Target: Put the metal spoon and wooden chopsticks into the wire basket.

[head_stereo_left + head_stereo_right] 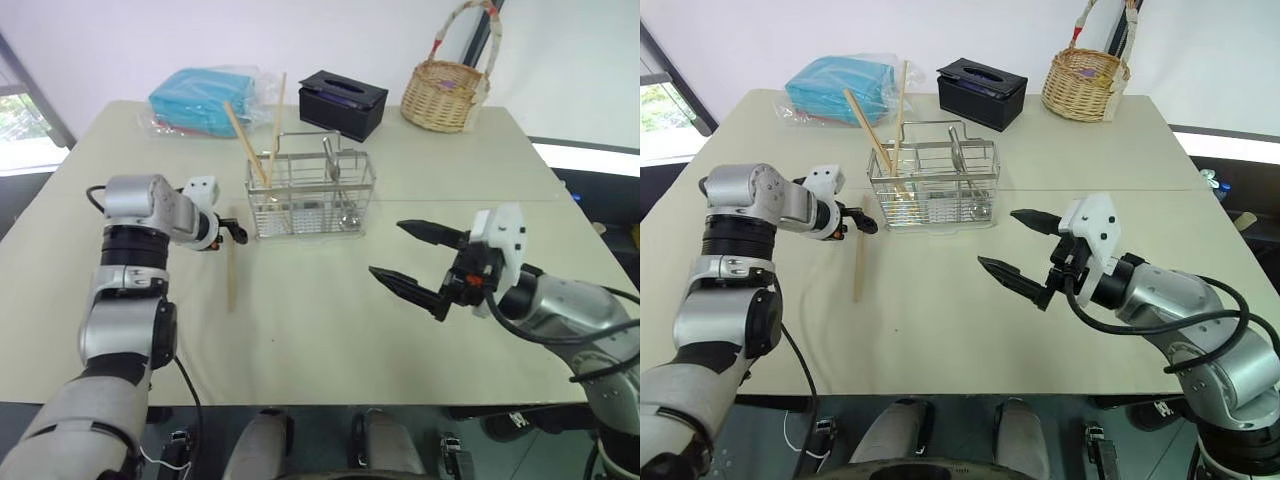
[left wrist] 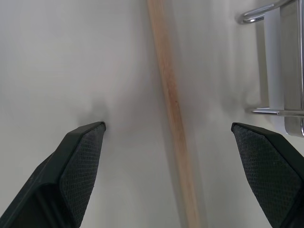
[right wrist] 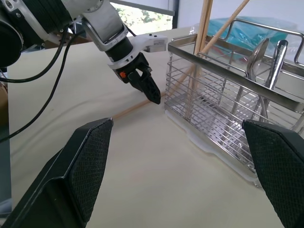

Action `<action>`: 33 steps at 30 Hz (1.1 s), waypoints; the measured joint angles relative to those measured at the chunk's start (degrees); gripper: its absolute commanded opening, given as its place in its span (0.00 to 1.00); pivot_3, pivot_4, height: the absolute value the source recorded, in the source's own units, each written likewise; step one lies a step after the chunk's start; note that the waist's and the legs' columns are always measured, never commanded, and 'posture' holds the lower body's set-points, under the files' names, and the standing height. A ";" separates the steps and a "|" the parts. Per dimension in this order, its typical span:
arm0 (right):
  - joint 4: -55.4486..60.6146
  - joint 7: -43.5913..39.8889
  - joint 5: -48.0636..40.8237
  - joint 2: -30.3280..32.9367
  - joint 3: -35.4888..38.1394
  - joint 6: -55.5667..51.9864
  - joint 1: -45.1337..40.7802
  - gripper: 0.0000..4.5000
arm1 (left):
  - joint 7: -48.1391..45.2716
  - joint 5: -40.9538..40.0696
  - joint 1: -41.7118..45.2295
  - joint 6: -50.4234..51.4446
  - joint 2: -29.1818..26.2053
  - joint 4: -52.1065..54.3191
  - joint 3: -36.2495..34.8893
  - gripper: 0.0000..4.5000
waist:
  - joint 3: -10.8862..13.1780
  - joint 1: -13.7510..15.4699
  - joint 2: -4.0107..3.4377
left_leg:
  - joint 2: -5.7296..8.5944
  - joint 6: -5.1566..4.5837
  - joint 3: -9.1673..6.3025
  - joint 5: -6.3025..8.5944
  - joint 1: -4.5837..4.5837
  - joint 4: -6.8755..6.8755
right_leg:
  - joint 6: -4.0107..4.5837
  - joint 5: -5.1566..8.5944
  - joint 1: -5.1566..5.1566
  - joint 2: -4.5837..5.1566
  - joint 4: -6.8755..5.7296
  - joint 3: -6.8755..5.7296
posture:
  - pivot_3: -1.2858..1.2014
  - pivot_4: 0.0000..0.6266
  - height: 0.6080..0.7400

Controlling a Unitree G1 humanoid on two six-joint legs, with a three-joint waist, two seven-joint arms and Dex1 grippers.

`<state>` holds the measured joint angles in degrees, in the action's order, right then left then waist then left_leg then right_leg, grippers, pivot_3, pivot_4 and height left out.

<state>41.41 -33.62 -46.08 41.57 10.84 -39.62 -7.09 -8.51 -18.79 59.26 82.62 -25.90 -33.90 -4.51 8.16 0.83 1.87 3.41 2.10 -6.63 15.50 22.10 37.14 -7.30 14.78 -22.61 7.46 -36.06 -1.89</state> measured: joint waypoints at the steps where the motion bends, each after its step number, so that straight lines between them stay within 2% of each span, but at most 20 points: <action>1: 0.01 0.11 -0.12 0.03 0.16 0.00 0.14 1.00 | -0.20 0.59 0.05 -0.47 -0.02 -0.43 0.27 0.72 | -0.01 0.01 -0.01 | 0.00 0.00 0.00 0.00 0.00 0.00 | 0.00 0.00 0.01 0.00 0.00 -0.01 | 0.52 0.24 0.40; 4: 0.01 0.43 -0.29 0.11 0.31 0.00 0.21 1.00 | -0.85 1.62 0.72 -0.95 0.09 -1.99 0.36 0.39 | -0.01 0.16 -0.02 | 0.05 0.00 -0.02 0.00 0.01 0.01 | -0.01 0.00 0.03 0.06 0.00 -0.03 | 0.52 0.24 0.40; 7: 0.01 0.56 -0.31 0.16 0.34 0.00 0.21 1.00 | -1.18 2.31 1.26 -1.02 0.60 -2.71 0.28 0.02 | -0.01 0.17 -0.01 | 0.13 0.00 0.00 0.00 0.04 0.01 | -0.02 0.00 0.02 0.16 0.01 -0.03 | 0.52 0.24 0.40; 15: -0.11 -0.12 -0.27 0.89 0.33 0.01 -0.10 1.00 | -0.45 3.57 1.00 -1.04 1.02 -3.11 -4.16 0.01 | 0.00 -0.07 0.01 | 0.11 0.00 -0.01 0.00 0.06 0.00 | -0.06 0.02 -0.02 0.14 0.00 -0.05 | 0.52 0.24 0.40; 18: -0.31 -1.21 -0.28 1.69 0.31 0.03 -0.52 1.00 | 0.86 3.75 -0.12 -4.63 0.09 -3.10 -8.09 0.01 | 0.02 -0.19 0.03 | 0.07 0.00 -0.01 0.00 0.06 -0.01 | -0.05 0.02 -0.07 0.11 -0.02 -0.05 | 0.52 0.24 0.40; 20: -0.77 -1.76 -0.28 2.30 0.35 0.03 -0.70 1.00 | 1.09 3.79 -0.72 -9.79 -1.11 -2.60 -10.16 0.01 | 0.04 -0.22 0.08 | 0.04 0.03 0.00 -0.02 0.09 -0.02 | -0.04 0.01 -0.12 0.10 -0.03 -0.05 | 0.52 0.24 0.40; 25: -1.90 -2.93 -0.30 2.89 0.41 0.03 -2.33 1.00 | -0.34 3.98 -1.12 -33.62 -5.00 2.26 -15.26 0.01 | 0.05 -0.02 0.14 | 0.05 0.12 0.00 -0.06 0.21 -0.01 | -0.02 -0.01 -0.17 0.18 0.03 -0.04 | 0.52 0.24 0.40; 28: -2.61 -3.41 -0.29 3.14 0.61 0.03 -2.74 1.00 | -2.18 1.63 0.63 -44.45 -5.40 4.37 -19.57 0.01 | 0.03 0.34 0.18 | 0.10 0.12 0.00 -0.06 0.25 0.02 | -0.03 -0.01 -0.13 0.22 0.08 -0.05 | 0.52 0.24 0.40; 33: -2.89 -3.67 -0.31 3.26 0.75 -0.02 -3.27 1.00 | -4.86 -8.37 10.12 -50.87 -2.34 4.68 -27.21 0.01 | 0.10 1.62 0.34 | 0.11 0.10 -0.09 -0.06 0.35 0.08 | -0.06 -0.03 -0.13 0.18 0.11 -0.22 | 0.52 0.24 0.40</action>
<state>38.52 -37.28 -46.40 44.83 11.59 -39.64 -10.36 -13.36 -27.16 69.37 31.75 -28.24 -29.22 -31.72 8.26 2.44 2.20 3.52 2.20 -6.72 15.44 22.45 37.22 -7.35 14.75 -22.74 7.64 -35.95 -2.12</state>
